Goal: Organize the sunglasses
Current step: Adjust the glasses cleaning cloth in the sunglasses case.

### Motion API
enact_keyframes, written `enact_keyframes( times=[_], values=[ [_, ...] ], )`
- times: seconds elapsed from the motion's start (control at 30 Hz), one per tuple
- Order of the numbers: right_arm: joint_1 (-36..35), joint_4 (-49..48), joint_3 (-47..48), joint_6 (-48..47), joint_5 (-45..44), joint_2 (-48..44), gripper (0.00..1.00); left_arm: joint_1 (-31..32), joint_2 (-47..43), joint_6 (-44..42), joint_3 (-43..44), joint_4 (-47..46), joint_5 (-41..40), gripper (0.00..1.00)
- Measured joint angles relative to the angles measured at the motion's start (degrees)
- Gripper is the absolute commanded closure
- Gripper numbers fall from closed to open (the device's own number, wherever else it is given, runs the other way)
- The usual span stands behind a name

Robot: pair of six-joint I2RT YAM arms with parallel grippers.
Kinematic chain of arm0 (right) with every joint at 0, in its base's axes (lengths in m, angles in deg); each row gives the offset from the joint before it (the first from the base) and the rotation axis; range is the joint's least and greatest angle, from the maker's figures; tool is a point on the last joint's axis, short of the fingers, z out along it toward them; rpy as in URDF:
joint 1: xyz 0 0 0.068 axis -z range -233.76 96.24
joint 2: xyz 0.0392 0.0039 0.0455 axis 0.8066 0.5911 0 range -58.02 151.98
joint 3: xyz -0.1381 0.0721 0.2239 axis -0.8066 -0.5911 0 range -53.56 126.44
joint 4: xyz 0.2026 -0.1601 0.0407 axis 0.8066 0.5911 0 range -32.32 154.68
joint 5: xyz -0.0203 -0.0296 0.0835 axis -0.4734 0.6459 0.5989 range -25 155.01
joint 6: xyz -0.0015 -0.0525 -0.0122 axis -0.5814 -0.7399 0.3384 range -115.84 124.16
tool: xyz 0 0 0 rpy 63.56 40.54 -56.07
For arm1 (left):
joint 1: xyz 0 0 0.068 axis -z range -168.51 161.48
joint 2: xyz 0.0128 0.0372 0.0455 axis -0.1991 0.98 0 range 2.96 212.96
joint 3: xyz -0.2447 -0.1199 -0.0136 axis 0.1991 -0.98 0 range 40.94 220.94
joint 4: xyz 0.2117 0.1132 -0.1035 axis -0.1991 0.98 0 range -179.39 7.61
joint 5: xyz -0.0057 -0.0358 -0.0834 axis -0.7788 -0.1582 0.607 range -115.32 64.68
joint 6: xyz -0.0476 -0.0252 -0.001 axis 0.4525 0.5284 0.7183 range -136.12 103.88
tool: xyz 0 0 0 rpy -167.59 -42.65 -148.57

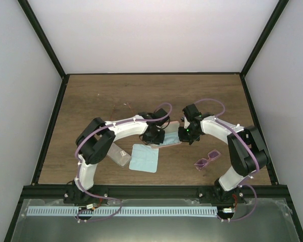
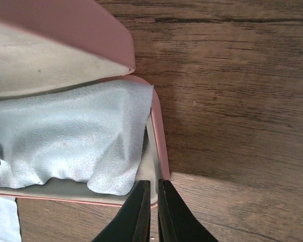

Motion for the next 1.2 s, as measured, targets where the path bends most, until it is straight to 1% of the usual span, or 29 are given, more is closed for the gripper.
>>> enact_keyframes(
  times=[0.17,0.43,0.87,1.2],
  values=[
    [0.00,-0.07,-0.07,0.02,0.00,-0.02,0.94,-0.11,0.11,-0.09,0.00,-0.20,-0.04,0.96],
    [0.00,-0.13,-0.09,0.00,0.00,-0.02,0.94,-0.11,0.11,-0.20,-0.13,-0.33,-0.31,0.96],
    [0.00,-1.03,-0.33,-0.13,0.37,-0.02,0.94,-0.11,-1.66,0.11,-3.45,-2.80,-0.85,0.96],
    [0.00,-1.46,-0.48,-0.13,0.50,-0.02,0.94,-0.09,-2.29,0.66,-4.22,-2.78,-1.42,0.96]
  ],
)
